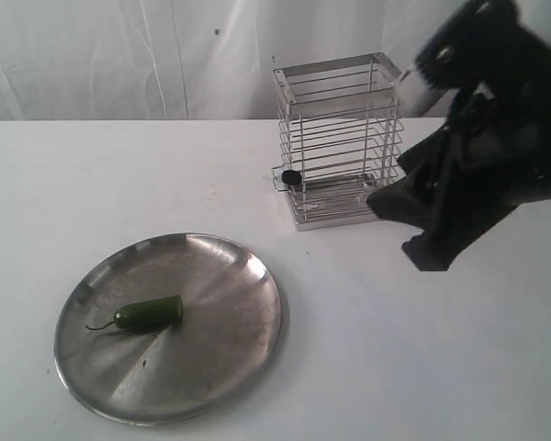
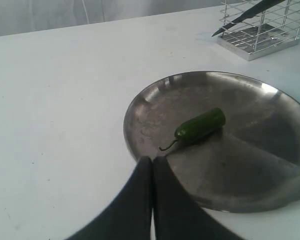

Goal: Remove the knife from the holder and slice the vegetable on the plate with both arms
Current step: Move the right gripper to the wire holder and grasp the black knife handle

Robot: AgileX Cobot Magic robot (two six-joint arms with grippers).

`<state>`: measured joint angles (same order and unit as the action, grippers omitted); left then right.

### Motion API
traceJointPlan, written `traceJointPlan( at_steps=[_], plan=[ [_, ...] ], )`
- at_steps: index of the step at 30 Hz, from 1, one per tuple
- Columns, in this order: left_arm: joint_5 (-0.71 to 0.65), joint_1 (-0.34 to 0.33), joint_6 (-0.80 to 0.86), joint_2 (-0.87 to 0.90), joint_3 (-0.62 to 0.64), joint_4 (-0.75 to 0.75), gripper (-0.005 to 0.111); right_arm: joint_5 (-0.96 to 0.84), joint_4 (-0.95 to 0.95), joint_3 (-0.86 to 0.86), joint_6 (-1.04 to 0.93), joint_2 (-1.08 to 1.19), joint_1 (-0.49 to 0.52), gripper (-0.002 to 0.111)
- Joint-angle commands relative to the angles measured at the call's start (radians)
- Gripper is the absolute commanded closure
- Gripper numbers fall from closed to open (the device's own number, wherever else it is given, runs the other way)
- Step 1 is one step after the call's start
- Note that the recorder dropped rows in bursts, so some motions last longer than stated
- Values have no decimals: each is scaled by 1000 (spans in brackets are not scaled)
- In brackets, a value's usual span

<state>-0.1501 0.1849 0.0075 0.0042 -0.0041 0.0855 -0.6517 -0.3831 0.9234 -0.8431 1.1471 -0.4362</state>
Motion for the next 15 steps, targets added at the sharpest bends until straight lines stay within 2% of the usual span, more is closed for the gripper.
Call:
traceJointPlan(
  at_steps=[1, 7, 15],
  plan=[
    [0, -2, -8, -4, 4, 5, 107, 80, 218, 39, -7, 110, -97, 59],
    [0, -2, -8, -4, 4, 5, 107, 233, 441, 84, 15, 230, -163, 59],
    [0, -2, -8, -4, 4, 5, 107, 332, 485, 187, 15, 412, -173, 59]
  ],
)
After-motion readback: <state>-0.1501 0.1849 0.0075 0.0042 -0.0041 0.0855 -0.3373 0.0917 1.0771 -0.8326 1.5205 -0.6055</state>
